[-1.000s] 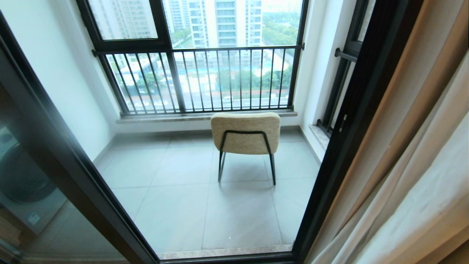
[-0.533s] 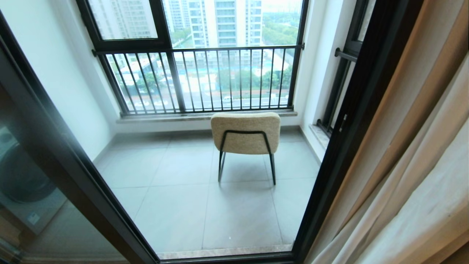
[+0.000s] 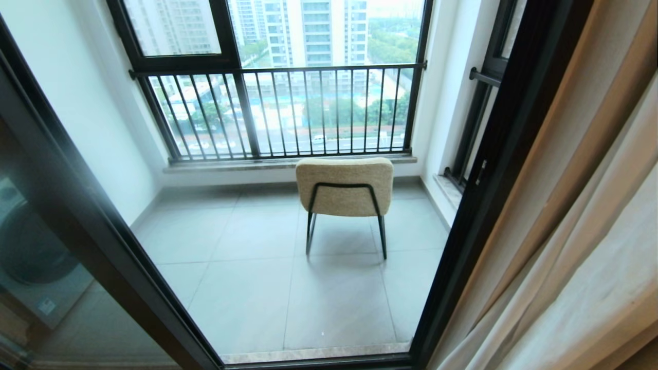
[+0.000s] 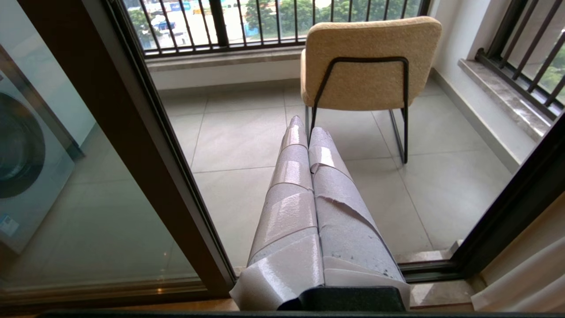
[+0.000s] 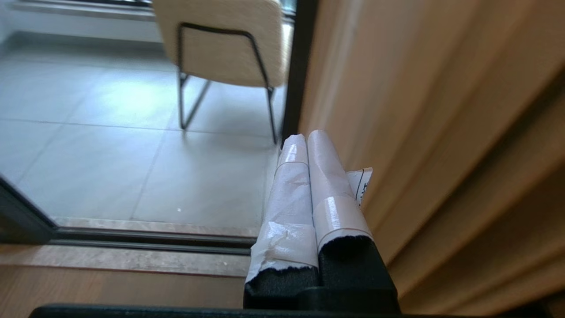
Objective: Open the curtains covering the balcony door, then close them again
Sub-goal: Pull the inner curtains open on both sides
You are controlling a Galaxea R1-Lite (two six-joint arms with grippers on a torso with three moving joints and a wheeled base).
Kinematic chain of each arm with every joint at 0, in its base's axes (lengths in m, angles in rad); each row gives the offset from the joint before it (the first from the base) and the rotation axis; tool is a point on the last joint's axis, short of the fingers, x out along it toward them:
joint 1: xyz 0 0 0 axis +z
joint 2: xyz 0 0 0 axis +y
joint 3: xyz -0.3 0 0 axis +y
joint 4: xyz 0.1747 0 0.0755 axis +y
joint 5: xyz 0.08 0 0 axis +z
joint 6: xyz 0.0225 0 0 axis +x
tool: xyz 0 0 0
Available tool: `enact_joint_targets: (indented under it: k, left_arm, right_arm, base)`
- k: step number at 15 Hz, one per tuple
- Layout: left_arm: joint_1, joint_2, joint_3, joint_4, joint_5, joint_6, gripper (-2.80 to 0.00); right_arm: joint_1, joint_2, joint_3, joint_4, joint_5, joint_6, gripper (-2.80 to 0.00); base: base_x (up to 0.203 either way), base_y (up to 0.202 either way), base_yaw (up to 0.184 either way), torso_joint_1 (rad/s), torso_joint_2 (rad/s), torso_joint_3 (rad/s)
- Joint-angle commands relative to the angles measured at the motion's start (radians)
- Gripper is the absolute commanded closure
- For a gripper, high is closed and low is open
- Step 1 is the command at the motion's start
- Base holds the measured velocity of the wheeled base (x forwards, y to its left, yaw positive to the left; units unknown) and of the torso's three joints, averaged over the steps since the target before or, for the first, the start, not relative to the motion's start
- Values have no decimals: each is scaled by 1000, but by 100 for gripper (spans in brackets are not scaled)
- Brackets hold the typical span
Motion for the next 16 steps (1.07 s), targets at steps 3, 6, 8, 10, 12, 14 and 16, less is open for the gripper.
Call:
enact_joint_targets:
  k: [3,6,8,10,12,14,16]
  left_arm:
    - [0,0,0,0,0,0,0]
    - [0,0,0,0,0,0,0]
    - [0,0,0,0,0,0,0]
    - [0,0,0,0,0,0,0]
    - [0,0,0,0,0,0,0]
    - [0,0,0,-1,0,0,0]
    - [0,0,0,0,0,0,0]
  right_arm:
    - [-2,-47,21,-47,-29,13,0]
    - [-2,-47,21,-47,-25,11,0]
    - [-2,-47,21,-44,6,0,0]
    - [-2,-47,21,-51,6,-23,0]
    - [-2,-43,0,-61,33,-59,0]
    - [-6,8,-57,-65,84,-63,0]
    - [-7,108,-104,-113,102,-65,0]
  base:
    - [0,0,0,0,0,0]
    - [0,0,0,0,0,0]
    - [0,0,0,0,0,0]
    - [0,0,0,0,0,0]
    - [0,0,0,0,0,0]
    - [0,0,0,0,0,0]
    - [0,0,0,0,0,0]
